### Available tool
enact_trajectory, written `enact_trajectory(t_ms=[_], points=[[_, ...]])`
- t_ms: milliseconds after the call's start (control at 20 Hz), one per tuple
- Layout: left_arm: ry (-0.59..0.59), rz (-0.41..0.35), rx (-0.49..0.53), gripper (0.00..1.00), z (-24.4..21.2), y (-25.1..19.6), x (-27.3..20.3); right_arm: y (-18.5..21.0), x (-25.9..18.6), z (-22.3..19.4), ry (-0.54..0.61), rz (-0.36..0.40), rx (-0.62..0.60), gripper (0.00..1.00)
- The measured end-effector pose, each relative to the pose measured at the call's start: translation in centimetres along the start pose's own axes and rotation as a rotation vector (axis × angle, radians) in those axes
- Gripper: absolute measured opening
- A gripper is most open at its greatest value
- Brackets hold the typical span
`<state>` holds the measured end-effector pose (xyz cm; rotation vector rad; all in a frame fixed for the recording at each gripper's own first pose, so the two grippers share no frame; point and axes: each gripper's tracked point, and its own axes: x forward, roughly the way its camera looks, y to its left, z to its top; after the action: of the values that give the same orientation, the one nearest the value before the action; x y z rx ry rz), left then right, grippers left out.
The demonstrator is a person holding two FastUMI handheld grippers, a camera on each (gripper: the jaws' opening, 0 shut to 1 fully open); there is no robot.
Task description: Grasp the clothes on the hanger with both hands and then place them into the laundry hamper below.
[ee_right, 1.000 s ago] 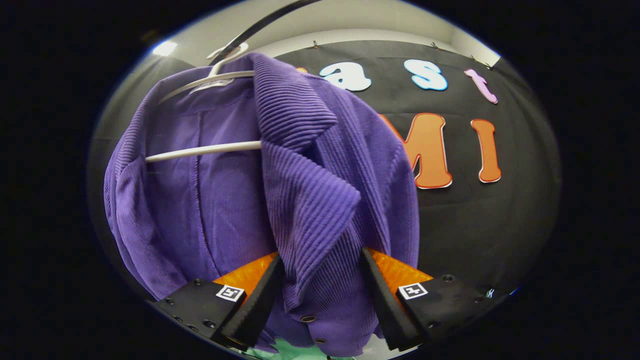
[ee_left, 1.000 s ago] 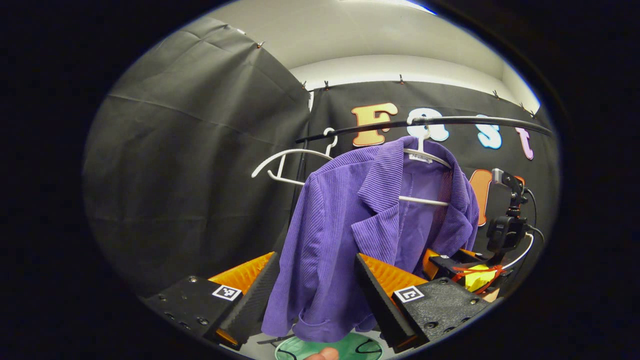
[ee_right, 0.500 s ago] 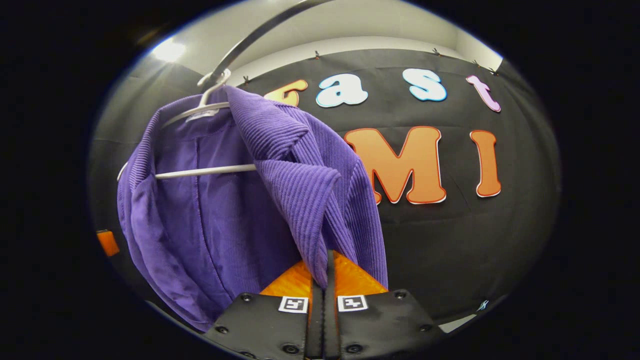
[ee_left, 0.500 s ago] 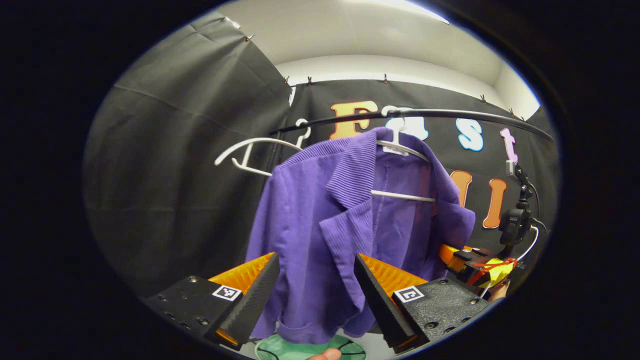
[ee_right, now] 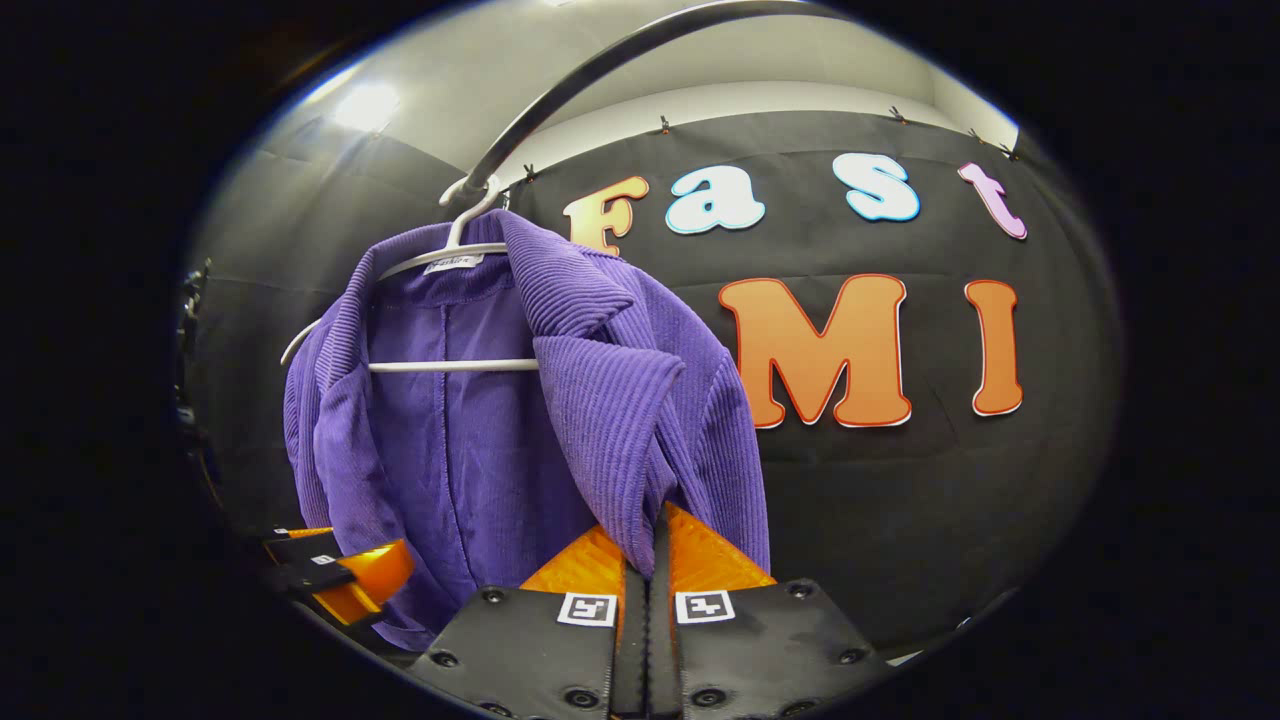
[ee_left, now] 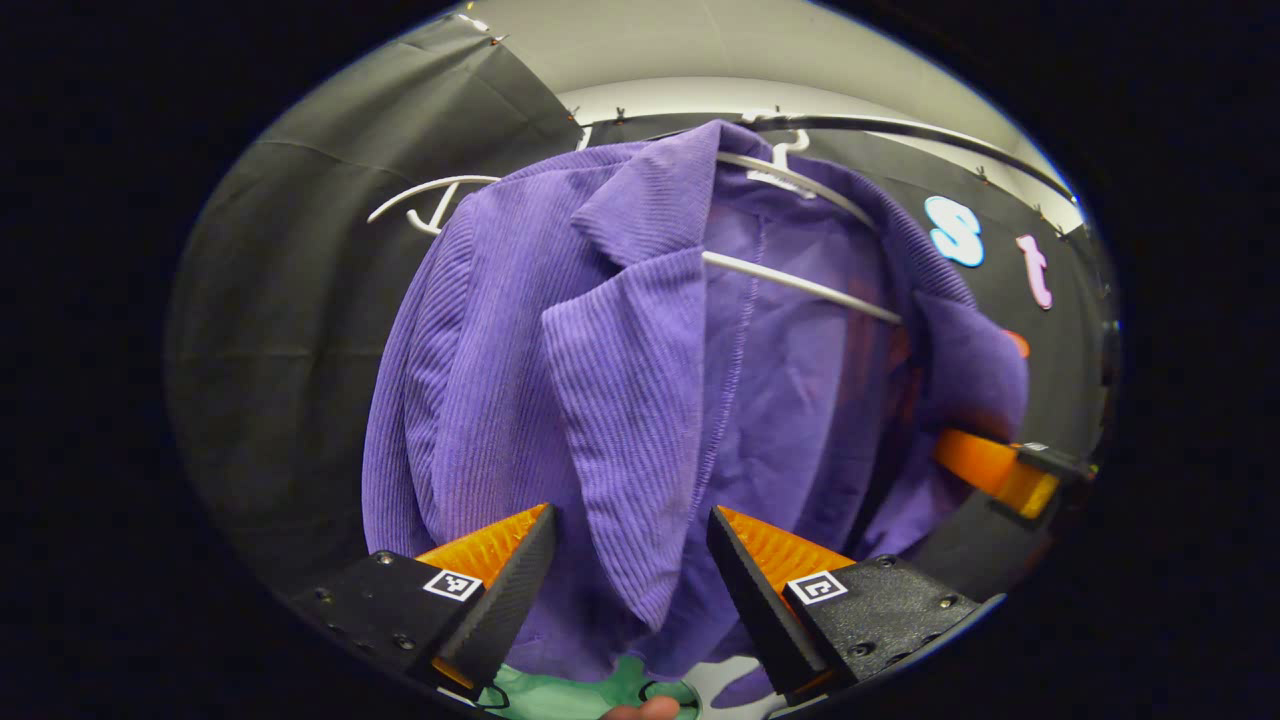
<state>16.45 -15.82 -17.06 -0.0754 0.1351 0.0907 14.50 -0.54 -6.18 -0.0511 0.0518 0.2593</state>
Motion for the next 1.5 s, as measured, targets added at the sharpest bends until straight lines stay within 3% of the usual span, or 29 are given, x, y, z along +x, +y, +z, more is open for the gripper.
enact_trajectory(t_ms=[100,200,350,400,500,550,600,700,850,900,1000,1100,1150,1250,1300,1350,1500], points=[[-0.007,-0.009,0.041,0.96,-0.6,-0.1,1.4,0.3,-0.2,0.0,0.004,0.010,0.002,0.04],[-0.040,-0.013,0.099,0.95,-0.2,0.4,2.3,0.6,-0.4,0.1,0.005,0.019,0.015,0.08],[-0.098,-0.075,0.137,0.74,1.9,0.1,2.0,1.0,-0.7,0.1,0.000,0.027,0.015,0.08],[-0.110,-0.106,0.149,0.67,2.6,0.0,2.1,1.0,-0.7,0.0,-0.003,0.030,0.009,0.04],[-0.102,-0.109,0.183,0.27,3.2,1.1,1.3,1.1,-0.7,0.0,-0.009,0.031,0.006,0.08],[-0.092,-0.112,0.200,0.07,3.5,1.6,0.8,1.1,-0.8,0.0,-0.012,0.029,0.014,0.04],[-0.100,-0.088,0.218,0.07,4.3,2.5,0.2,1.0,-1.0,0.3,-0.025,0.021,0.027,0.13],[-0.144,-0.028,0.241,0.05,6.7,4.6,-1.1,0.2,-1.2,1.2,-0.064,-0.014,0.051,0.08],[-0.217,0.068,0.250,0.05,10.7,7.7,-2.2,-1.6,-1.7,2.4,-0.111,-0.082,0.069,0.13],[-0.240,0.095,0.243,0.05,12.1,8.7,-2.3,-2.1,-1.9,2.9,-0.124,-0.098,0.068,0.08],[-0.283,0.123,0.216,0.02,14.5,10.1,-2.3,-3.3,-2.1,3.8,-0.143,-0.122,0.057,0.03],[-0.328,0.162,0.195,0.02,16.7,12.0,-2.4,-4.5,-2.4,4.8,-0.180,-0.155,0.046,0.03],[-0.356,0.180,0.188,0.02,18.1,12.7,-2.5,-5.2,-2.7,5.3,-0.195,-0.185,0.037,0.08],[-0.422,0.209,0.199,0.05,20.9,14.1,-2.9,-6.5,-3.3,6.2,-0.217,-0.236,0.016,0.03],[-0.452,0.213,0.206,0.05,22.2,14.5,-3.0,-6.9,-3.3,6.6,-0.224,-0.251,0.002,0.08],[-0.469,0.212,0.205,0.05,23.3,14.8,-3.0,-7.3,-3.3,7.0,-0.227,-0.269,-0.009,0.03],[-0.477,0.222,0.210,0.02,25.1,15.7,-2.5,-8.4,-3.1,7.9,-0.242,-0.316,0.017,0.04]])
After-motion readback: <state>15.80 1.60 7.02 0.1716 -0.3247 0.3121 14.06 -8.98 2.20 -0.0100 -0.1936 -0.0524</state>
